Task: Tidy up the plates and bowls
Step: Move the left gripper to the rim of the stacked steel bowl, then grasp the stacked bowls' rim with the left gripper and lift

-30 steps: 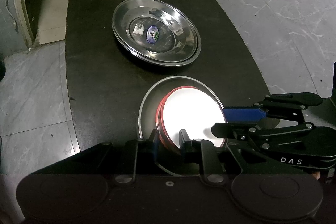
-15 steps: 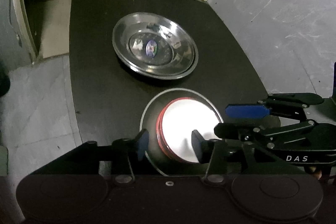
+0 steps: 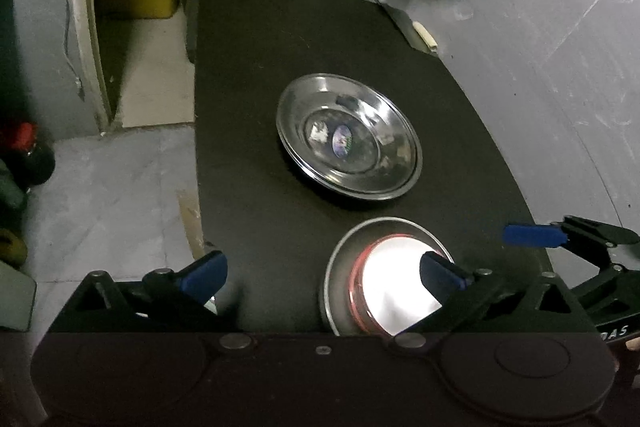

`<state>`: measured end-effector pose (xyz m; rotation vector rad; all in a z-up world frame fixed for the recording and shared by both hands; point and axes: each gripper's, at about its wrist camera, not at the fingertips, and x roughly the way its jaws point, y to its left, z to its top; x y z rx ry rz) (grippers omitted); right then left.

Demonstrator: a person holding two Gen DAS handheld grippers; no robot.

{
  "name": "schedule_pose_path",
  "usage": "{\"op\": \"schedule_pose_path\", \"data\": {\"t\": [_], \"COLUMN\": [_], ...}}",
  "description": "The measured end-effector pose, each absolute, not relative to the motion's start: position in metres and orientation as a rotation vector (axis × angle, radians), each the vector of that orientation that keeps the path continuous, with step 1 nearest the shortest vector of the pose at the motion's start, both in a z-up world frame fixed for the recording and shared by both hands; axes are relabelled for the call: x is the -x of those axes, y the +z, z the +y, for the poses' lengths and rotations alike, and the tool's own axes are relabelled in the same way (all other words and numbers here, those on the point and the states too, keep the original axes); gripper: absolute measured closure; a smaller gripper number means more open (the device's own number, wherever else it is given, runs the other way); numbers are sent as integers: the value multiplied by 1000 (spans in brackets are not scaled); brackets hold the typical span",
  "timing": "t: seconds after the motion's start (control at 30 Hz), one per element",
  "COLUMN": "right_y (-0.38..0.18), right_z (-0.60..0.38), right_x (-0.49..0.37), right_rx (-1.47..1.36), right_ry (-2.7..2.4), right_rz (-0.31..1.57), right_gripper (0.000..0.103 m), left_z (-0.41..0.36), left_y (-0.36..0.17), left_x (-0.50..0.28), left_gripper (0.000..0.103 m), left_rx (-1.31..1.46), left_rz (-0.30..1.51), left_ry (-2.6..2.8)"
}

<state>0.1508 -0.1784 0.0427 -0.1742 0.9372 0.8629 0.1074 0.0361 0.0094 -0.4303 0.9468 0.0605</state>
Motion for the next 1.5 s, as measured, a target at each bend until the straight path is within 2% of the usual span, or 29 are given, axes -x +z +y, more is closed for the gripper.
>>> {"op": "schedule_pose_path", "data": {"t": [0.23,0.57,1.5], "right_y": [42,15,-3], "right_z": [-184,-188,-175], "right_x": [-153,-163,-175], "right_rx": [188,276,373], "right_ry": [763,633,664], "right_rz": [883,989,1059], "right_gripper": [0,0,0], "left_z": [43,40,16], "left_y": [4,-20,-37], "left_x": [-99,-98,-115], "left_gripper": [1,1,1], "left_rx": [408,360,180], "left_rz": [935,1029,1135], "left_ry": [102,121,147]}}
